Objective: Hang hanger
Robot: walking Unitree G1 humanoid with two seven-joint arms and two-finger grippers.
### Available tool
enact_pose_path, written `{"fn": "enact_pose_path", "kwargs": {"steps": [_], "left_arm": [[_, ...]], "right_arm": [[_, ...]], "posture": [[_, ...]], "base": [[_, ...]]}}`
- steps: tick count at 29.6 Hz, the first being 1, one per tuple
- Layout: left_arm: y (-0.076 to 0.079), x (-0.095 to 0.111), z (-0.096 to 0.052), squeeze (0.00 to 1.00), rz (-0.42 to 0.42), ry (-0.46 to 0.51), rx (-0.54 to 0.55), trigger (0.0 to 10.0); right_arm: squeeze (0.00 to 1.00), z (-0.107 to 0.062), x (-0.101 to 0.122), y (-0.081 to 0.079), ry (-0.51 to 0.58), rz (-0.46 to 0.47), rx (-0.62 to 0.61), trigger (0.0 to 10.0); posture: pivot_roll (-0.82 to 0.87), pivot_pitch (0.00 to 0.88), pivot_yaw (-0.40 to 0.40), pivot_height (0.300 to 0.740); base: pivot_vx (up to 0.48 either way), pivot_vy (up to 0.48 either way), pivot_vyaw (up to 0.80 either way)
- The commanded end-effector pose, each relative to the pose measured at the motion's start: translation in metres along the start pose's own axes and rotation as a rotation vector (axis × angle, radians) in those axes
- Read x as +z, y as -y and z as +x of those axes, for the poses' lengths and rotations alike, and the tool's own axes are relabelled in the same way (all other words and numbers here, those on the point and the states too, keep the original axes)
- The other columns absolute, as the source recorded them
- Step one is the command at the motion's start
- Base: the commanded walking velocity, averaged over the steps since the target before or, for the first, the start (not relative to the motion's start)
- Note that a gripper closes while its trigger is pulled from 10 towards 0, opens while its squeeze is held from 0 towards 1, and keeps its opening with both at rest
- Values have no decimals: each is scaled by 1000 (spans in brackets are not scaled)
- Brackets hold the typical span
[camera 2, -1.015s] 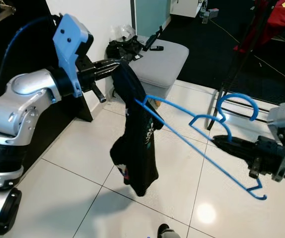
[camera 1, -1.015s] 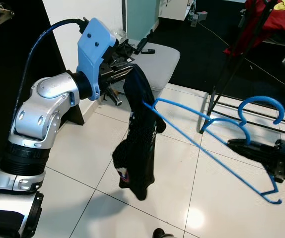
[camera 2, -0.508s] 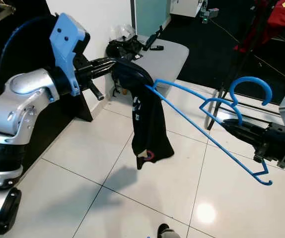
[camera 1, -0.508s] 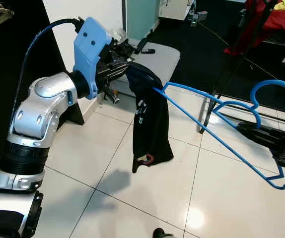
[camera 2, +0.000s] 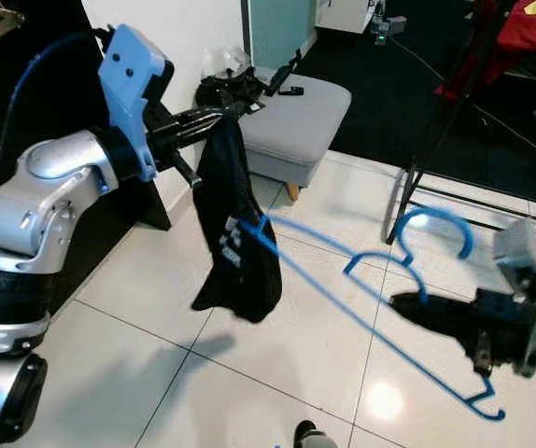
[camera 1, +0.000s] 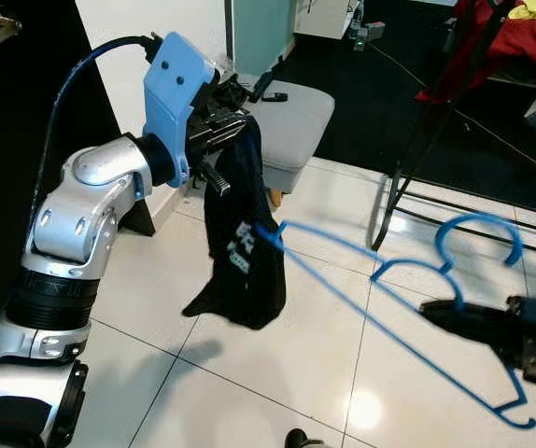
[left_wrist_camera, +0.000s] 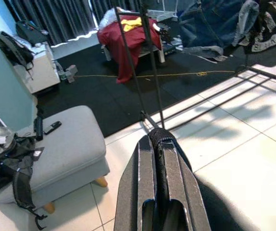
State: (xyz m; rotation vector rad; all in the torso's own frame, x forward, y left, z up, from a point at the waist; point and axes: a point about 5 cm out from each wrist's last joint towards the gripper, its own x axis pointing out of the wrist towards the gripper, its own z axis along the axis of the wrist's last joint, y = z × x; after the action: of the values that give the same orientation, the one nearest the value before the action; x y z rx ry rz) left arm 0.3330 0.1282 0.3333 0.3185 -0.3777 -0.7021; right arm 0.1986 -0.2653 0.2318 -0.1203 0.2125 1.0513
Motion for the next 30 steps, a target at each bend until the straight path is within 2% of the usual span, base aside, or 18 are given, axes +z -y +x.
{"fn": "enact_pose_path", "kwargs": {"steps": [1, 3, 8, 11, 18, 23, 25, 30], "left_arm": [[-1, 11, 1, 0, 12, 44, 7, 10000], [-2, 11, 1, 0, 11, 45, 10, 10000], [-2, 11, 2, 0, 10, 45, 13, 10000], [-3, 10, 2, 0, 9, 45, 15, 10000], [-2, 10, 0, 0, 15, 46, 9, 10000], [-1, 11, 1, 0, 14, 53, 3, 10000], [1, 10, 2, 0, 12, 53, 1, 10000], [0, 8, 2, 0, 12, 42, 17, 10000]], "right_arm": [[0, 1, 1, -1, -6, -5, 12, 10000], [0, -4, 14, 7, 67, -53, -59, 10000], [0, -6, 16, 10, 71, -71, -90, 10000], [0, -8, 17, 17, 69, -93, -153, 10000], [0, -12, 25, 27, 129, -148, -254, 10000], [0, -10, 25, 25, 133, -136, -228, 10000], [0, -7, 23, 17, 125, -107, -153, 10000], [0, -9, 20, 8, 113, -65, -78, 10000]], "posture": [[-44, 172, -20, 740], [-45, 172, -22, 740], [-47, 175, -23, 740], [-48, 177, -23, 740], [-47, 181, -22, 740], [-47, 185, -21, 740], [-49, 185, -23, 740], [-50, 184, -23, 740]], "base": [[0, 0, 0], [0, 0, 0], [0, 0, 0], [0, 0, 0], [0, 0, 0], [0, 0, 0], [0, 0, 0], [0, 0, 0]]}}
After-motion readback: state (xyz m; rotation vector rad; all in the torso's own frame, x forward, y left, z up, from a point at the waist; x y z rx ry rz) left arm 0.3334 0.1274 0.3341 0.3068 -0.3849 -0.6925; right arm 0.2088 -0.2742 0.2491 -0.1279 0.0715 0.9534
